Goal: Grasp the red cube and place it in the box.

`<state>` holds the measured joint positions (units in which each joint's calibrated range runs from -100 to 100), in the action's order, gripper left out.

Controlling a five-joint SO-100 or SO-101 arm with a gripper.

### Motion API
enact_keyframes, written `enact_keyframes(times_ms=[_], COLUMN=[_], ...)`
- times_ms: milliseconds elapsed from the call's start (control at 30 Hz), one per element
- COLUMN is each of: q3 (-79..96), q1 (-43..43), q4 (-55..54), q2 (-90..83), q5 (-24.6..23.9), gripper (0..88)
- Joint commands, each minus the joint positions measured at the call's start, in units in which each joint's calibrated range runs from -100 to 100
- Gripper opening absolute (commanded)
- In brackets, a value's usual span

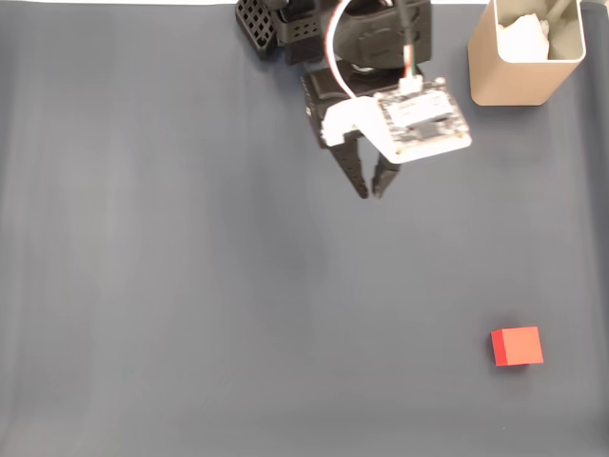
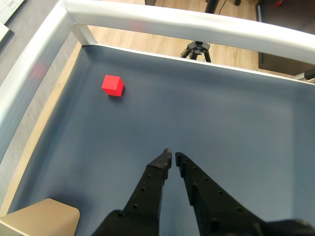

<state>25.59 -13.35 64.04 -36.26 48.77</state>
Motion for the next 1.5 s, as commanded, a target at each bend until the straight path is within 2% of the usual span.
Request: enact_keyframes(times_ms=[0, 767, 1467], q3=[-6.88, -27.41, -51.68], q1=[-1.92, -13.85, -12.93], q4=[1.37, 6.37, 6.37], q2=[2.46, 19.45, 45.10], q5=[0.44, 0.78, -0.73], gripper=[0.4, 2.6, 3.9])
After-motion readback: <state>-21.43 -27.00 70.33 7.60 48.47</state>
